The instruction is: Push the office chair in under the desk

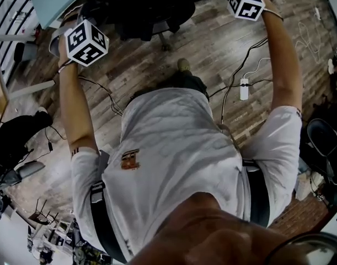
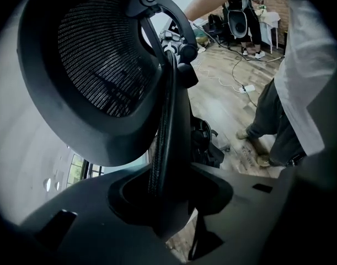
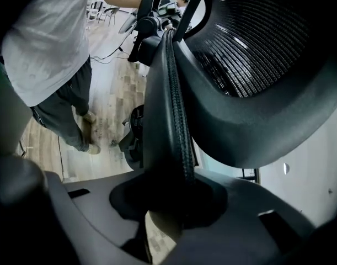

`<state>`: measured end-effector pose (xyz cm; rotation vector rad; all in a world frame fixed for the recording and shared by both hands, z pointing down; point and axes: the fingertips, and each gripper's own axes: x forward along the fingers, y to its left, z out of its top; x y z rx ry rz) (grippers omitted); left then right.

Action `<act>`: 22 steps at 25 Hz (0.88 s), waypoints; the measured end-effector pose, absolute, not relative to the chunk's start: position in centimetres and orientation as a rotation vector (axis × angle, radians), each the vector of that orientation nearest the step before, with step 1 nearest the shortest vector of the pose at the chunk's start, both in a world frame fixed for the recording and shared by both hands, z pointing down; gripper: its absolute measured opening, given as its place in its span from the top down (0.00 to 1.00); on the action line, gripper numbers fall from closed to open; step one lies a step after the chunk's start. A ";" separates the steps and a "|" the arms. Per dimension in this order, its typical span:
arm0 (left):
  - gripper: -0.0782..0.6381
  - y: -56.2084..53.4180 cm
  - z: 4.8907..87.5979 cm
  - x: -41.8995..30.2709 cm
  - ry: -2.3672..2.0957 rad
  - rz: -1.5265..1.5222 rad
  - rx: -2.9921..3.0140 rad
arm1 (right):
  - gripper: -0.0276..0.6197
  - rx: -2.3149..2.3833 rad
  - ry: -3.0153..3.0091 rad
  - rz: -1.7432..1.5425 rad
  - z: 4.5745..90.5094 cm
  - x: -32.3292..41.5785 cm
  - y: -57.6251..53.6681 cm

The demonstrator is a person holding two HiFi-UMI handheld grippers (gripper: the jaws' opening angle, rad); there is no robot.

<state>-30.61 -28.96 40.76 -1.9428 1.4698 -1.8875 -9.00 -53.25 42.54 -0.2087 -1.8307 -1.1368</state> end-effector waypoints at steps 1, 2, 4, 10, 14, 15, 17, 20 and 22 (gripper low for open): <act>0.65 -29.8 40.9 -30.6 1.480 -1.900 -1.942 | 0.76 -0.224 -1.829 -1.144 42.6 -9.2 -54.2; 0.65 -30.6 40.9 -30.7 1.490 -1.912 -1.941 | 0.76 -0.237 -1.827 -1.153 42.6 -9.5 -55.3; 0.66 -32.1 40.7 -30.8 1.510 -1.931 -1.935 | 0.76 -0.258 -1.828 -1.169 42.4 -10.1 -57.2; 0.66 -36.4 40.8 -30.1 1.586 -1.972 -1.899 | 0.76 -0.303 -1.828 -1.206 42.5 -10.8 -62.7; 0.66 -39.1 40.7 -30.1 1.643 -1.995 -1.874 | 0.76 -0.343 -1.824 -1.231 42.5 -11.9 -66.3; 0.66 -39.9 40.7 -30.5 1.659 -1.994 -1.862 | 0.76 -0.345 -1.823 -1.236 42.5 -12.4 -67.2; 0.66 -41.2 40.8 -31.2 1.691 -1.994 -1.836 | 0.76 -0.349 -1.822 -1.243 42.7 -13.5 -68.9; 0.66 -42.6 40.9 -32.1 1.736 -2.011 -1.812 | 0.76 -0.376 -1.820 -1.261 42.8 -15.1 -70.9; 0.66 -43.8 40.9 -32.8 1.756 -2.026 -1.806 | 0.76 -0.390 -1.821 -1.268 42.9 -16.1 -72.3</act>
